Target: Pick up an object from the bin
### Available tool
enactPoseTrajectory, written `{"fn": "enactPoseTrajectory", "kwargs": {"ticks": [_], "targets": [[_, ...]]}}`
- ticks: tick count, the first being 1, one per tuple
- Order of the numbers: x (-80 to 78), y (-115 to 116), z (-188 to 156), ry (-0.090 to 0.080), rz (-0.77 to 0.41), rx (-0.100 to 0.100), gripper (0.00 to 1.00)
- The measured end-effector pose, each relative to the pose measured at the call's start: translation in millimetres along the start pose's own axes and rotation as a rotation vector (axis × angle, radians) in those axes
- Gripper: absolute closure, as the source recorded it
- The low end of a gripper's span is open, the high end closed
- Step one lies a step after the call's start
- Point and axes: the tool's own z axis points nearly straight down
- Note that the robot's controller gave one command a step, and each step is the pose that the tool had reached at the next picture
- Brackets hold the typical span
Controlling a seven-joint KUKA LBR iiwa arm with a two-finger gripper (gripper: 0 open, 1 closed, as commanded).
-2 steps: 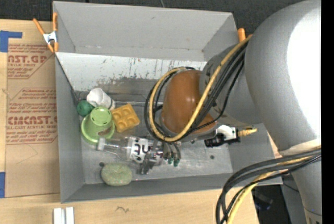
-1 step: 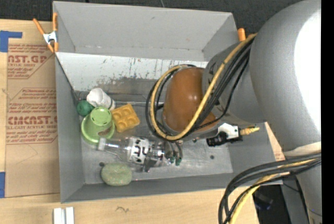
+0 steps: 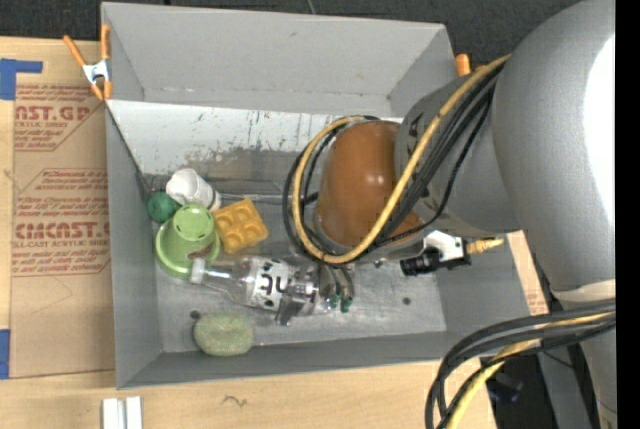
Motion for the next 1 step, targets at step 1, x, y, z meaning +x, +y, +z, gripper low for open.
{"fn": "enactPoseTrajectory", "kwargs": {"ticks": [1], "targets": [[-0.7, 0.4, -12.2, -0.004, 0.0, -0.001, 1.0]]}}
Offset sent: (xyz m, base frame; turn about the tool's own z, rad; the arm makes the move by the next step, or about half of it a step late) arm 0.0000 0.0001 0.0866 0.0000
